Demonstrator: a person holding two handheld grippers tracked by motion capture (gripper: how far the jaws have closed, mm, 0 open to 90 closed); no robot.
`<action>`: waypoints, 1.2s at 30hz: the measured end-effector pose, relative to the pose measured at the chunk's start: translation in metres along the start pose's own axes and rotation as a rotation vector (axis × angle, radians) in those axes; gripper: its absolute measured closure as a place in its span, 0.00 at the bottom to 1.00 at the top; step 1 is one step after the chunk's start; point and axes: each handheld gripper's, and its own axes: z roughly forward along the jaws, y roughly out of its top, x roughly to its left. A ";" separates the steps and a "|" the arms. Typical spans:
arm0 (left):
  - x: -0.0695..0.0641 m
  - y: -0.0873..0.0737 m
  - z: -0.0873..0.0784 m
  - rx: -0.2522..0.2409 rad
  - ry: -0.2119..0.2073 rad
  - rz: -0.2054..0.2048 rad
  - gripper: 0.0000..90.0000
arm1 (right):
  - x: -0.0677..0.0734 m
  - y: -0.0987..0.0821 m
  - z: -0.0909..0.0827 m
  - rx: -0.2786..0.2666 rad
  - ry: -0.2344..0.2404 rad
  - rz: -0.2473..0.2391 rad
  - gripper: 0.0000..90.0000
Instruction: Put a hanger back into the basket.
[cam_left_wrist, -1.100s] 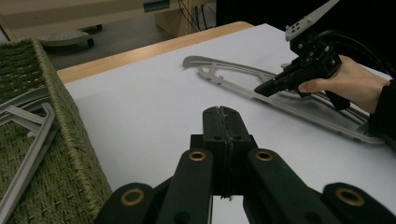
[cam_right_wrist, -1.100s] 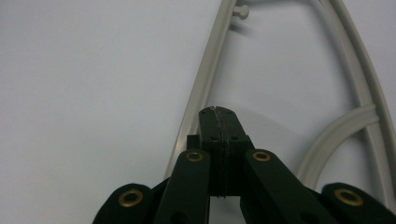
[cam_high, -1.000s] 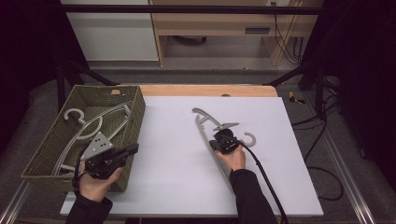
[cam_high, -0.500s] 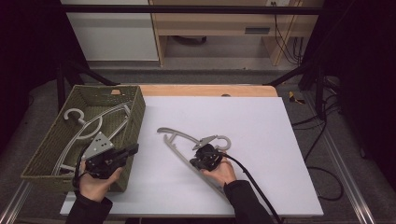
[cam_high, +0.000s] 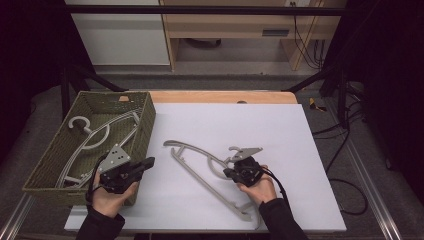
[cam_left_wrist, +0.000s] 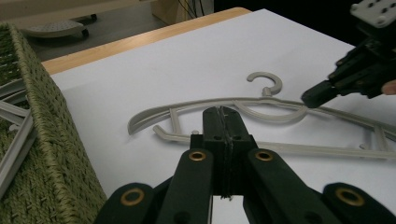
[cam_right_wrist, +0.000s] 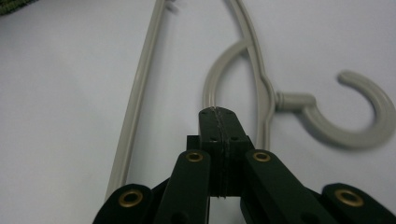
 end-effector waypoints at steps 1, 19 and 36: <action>0.000 0.000 0.000 0.000 0.001 0.000 1.00 | 0.000 -0.006 -0.004 0.002 -0.014 -0.005 1.00; -0.002 -0.004 0.006 0.020 0.000 0.006 1.00 | -0.001 -0.050 -0.025 0.060 -0.077 0.035 1.00; -0.004 -0.007 0.011 0.037 -0.003 0.007 1.00 | -0.050 -0.057 -0.039 0.042 -0.238 0.143 1.00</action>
